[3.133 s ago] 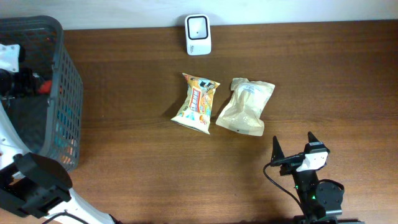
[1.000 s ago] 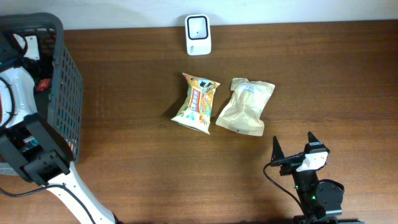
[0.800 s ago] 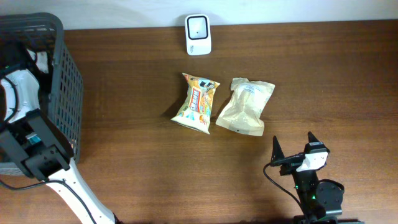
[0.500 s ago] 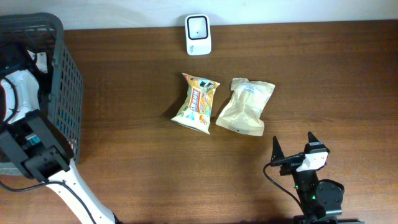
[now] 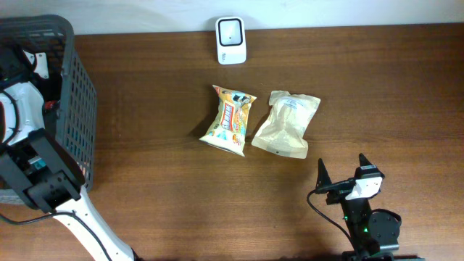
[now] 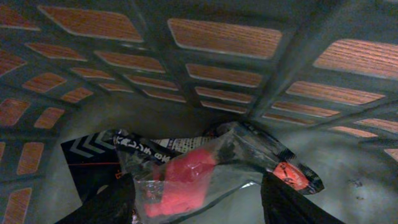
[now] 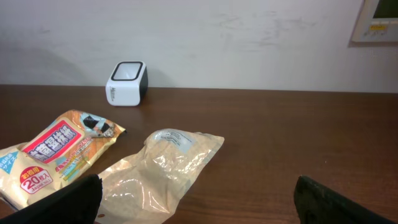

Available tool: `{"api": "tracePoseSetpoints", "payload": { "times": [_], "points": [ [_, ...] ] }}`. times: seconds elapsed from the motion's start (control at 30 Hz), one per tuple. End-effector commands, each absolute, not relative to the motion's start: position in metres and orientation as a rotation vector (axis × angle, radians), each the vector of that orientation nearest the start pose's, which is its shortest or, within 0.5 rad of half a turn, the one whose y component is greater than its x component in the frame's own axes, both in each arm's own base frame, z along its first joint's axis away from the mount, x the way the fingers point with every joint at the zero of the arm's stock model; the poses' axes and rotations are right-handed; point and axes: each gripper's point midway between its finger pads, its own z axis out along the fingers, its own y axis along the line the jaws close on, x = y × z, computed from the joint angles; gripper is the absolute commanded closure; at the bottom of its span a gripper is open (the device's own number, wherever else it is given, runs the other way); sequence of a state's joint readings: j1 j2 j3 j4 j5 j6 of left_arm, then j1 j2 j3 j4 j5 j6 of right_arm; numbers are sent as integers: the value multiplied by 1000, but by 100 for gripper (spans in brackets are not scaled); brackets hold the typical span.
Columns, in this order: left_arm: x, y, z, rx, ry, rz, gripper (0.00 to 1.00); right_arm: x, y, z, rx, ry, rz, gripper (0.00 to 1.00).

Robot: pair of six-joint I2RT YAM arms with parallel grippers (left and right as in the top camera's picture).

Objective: Scan the item barcode

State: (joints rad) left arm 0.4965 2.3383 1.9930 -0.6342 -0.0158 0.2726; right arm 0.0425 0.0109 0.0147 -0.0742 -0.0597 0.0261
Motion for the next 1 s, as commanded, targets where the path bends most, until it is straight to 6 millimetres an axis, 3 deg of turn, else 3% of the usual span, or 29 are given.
{"api": "tracePoseSetpoints", "payload": {
  "times": [0.0,0.33,0.67,0.83,0.97],
  "points": [
    [515,290,55,-302,2593,317,36,245,17,157,-43,1644,91,2],
    [504,282,46,-303,2653,271,44,245,18,157,-43,1644,92,2],
    [475,262,30,-309,2801,177,44,245,18,157,-43,1644,92,2],
    [484,256,35,-262,2769,121,48,245,17,157,-43,1644,91,2],
    [499,272,60,-248,2686,175,50,245,17,157,-43,1644,91,2]
  ]
}}
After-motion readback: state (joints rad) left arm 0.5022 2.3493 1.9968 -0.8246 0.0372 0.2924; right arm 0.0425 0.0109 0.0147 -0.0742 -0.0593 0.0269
